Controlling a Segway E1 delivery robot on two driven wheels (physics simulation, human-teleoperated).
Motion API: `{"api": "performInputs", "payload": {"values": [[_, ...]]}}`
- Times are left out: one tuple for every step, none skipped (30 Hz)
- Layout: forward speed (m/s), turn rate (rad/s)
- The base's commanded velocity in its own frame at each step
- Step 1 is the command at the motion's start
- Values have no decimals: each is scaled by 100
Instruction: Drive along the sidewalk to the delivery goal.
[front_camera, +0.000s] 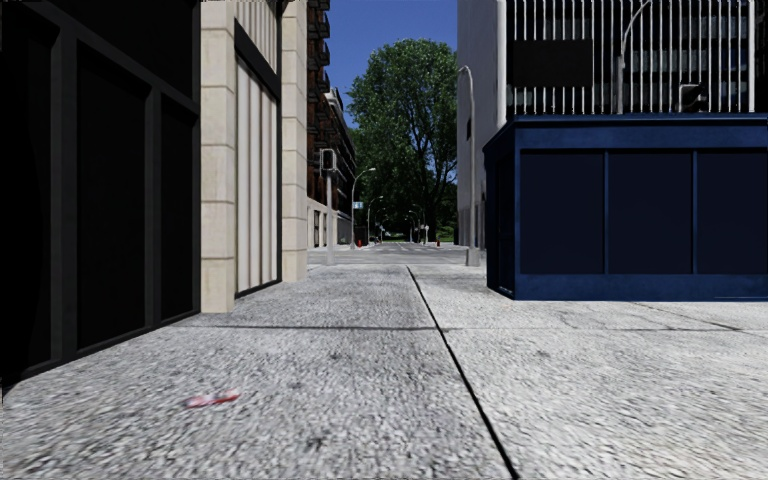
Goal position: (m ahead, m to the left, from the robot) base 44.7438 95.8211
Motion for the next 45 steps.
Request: {"api": "performInputs", "payload": {"values": [[200,0],[200,0],[200,0],[200,0],[200,0],[200,0],[200,0],[200,0],[200,0],[200,0],[200,0],[200,0],[200,0],[200,0],[200,0],[200,0],[200,0],[200,0],[200,0],[200,0],[200,0],[200,0],[200,0],[200,0],[200,0],[200,0],[200,0],[200,0],[200,0],[200,0],[200,0],[200,0],[200,0],[200,0],[200,0],[200,0],[200,0],[200,0],[200,0],[200,0],[200,0],[200,0],[200,0],[200,0],[200,0]]}}
